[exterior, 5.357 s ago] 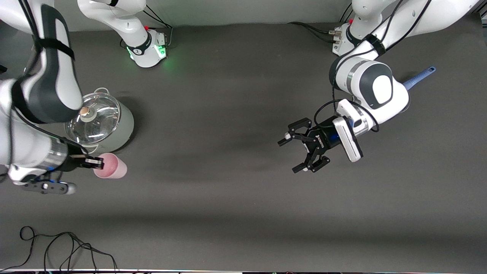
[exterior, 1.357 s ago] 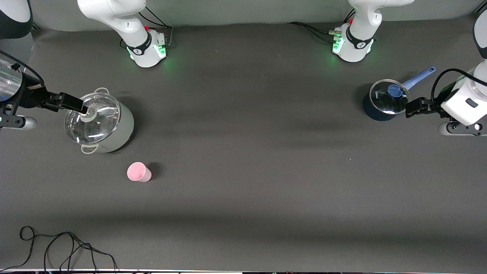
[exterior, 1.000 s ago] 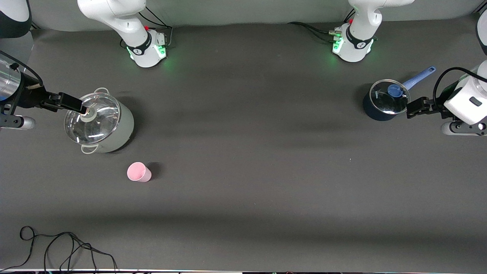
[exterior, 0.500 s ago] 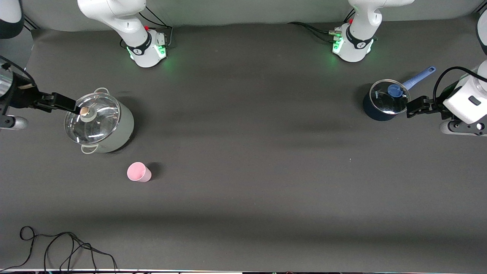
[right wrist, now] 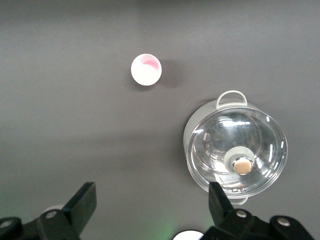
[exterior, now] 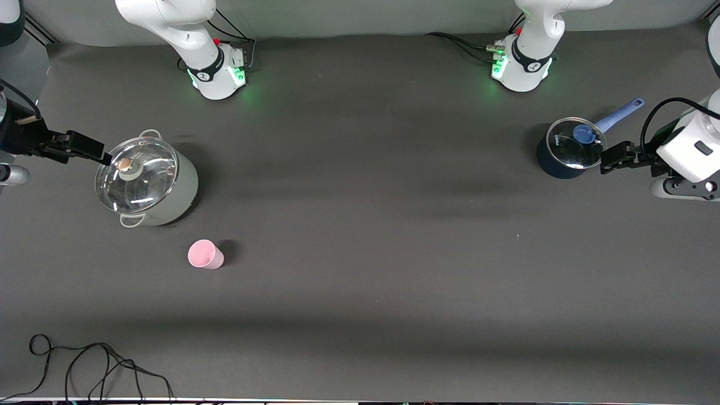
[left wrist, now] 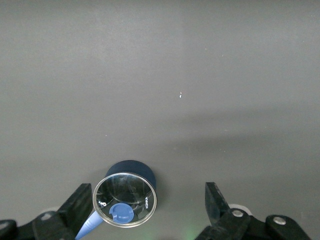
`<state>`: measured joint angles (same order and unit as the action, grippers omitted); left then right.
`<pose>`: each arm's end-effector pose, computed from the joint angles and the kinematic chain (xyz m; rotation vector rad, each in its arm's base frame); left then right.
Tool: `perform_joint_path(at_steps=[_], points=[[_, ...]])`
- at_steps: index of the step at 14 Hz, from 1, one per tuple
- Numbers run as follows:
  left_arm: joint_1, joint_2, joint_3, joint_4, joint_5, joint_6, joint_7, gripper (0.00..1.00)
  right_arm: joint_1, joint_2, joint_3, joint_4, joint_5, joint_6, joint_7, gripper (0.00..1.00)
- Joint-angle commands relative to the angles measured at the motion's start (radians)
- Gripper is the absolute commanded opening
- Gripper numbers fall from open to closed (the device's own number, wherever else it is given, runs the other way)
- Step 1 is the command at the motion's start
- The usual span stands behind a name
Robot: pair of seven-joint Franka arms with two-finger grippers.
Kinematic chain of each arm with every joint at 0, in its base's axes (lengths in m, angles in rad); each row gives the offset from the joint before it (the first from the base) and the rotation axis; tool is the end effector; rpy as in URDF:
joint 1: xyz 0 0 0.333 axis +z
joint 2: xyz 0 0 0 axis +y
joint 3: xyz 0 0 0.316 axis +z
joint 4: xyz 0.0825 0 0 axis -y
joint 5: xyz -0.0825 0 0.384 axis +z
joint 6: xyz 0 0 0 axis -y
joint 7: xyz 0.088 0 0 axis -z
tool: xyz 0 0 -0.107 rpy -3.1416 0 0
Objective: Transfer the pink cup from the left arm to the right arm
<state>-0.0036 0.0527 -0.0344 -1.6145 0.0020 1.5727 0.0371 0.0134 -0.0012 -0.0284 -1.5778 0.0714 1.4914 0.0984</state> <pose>0.5663 -0.0209 0.5746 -3.1356 0.1180 0.1483 0.5452 -0.0001 0.6156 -3.0661 0.1700 0.1354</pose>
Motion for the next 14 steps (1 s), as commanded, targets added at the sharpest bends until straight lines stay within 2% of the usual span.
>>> perform_joint_path(at_steps=[1,14], points=[[-0.009,0.004,0.016,0.019,-0.005,-0.01,0.01,1.0,-0.015,-0.025,0.015,0.001,-0.009,0.022,-0.006,0.99],[-0.009,0.009,0.013,0.036,0.013,-0.006,0.003,1.0,0.007,-0.017,0.013,-0.028,-0.01,0.018,-0.006,0.99]])
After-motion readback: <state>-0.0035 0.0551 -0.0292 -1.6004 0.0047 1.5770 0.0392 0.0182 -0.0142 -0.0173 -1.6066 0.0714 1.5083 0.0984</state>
